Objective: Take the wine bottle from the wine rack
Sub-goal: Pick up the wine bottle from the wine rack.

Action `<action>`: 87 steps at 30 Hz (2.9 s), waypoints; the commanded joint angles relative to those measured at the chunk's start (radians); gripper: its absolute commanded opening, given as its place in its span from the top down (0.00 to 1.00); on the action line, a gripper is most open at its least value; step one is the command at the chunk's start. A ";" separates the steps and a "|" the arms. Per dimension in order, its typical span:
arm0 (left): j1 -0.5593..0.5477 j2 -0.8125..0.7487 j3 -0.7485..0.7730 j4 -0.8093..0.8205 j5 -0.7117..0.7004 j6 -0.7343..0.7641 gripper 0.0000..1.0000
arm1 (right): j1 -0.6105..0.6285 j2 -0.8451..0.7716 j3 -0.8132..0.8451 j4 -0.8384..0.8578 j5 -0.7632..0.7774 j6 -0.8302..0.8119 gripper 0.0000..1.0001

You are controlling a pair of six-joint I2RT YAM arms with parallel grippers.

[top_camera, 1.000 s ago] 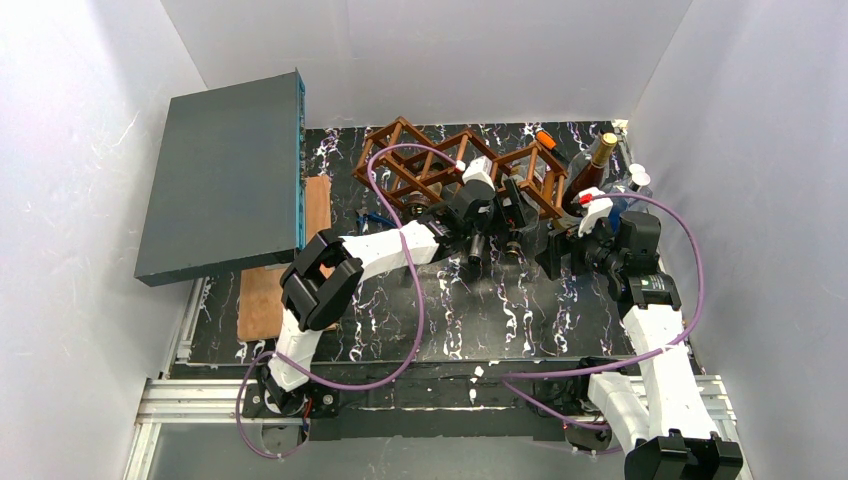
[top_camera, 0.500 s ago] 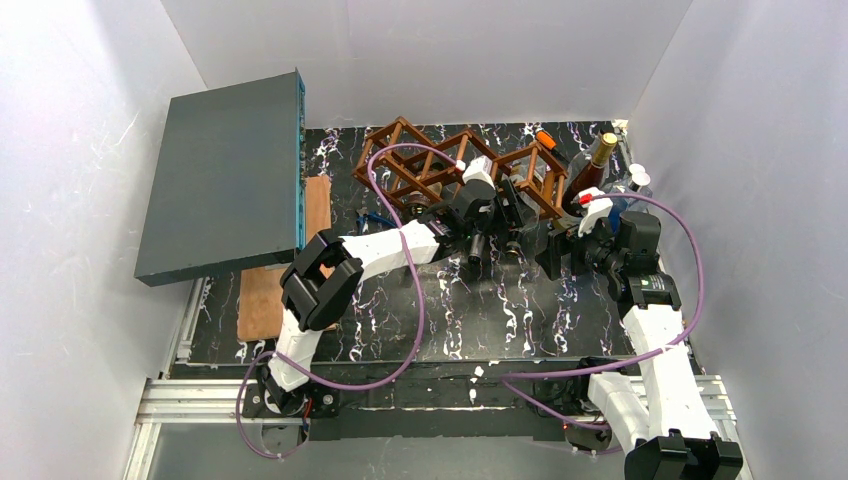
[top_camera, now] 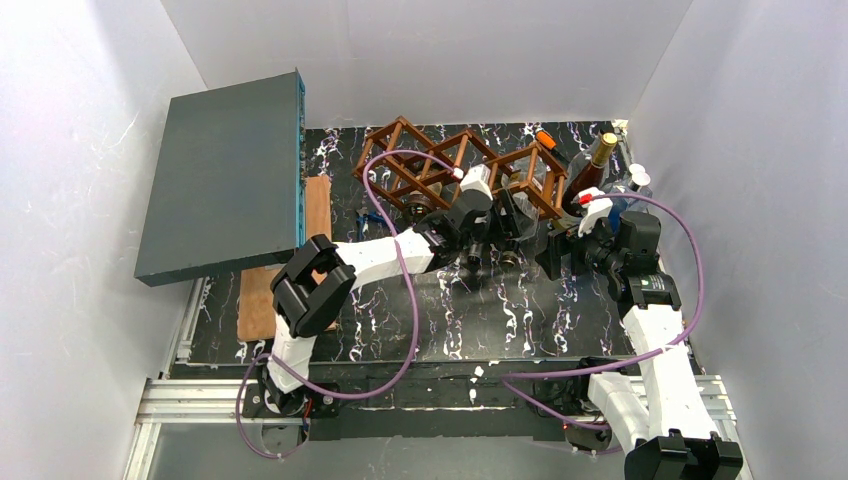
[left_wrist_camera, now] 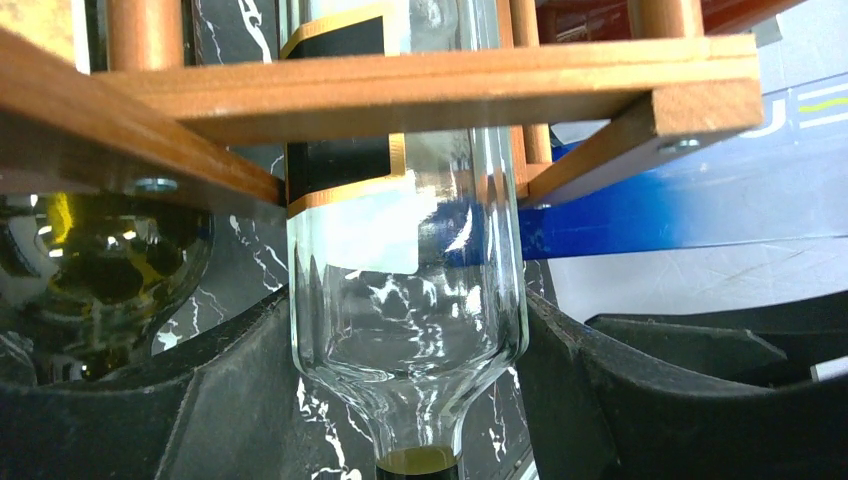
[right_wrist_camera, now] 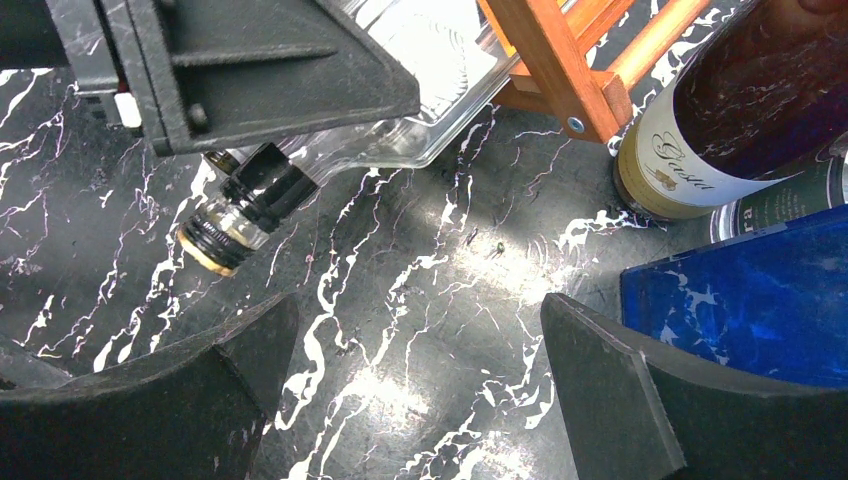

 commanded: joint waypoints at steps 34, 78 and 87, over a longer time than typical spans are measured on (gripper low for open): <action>0.012 -0.078 -0.060 0.005 0.018 -0.023 0.35 | -0.006 -0.015 -0.002 0.036 0.001 -0.015 0.00; 0.053 0.096 0.146 -0.059 0.117 -0.031 0.31 | -0.006 -0.034 -0.001 0.032 0.007 -0.017 0.00; 0.053 0.096 0.154 -0.058 0.169 -0.010 0.82 | -0.005 -0.044 0.001 0.031 0.009 -0.018 0.00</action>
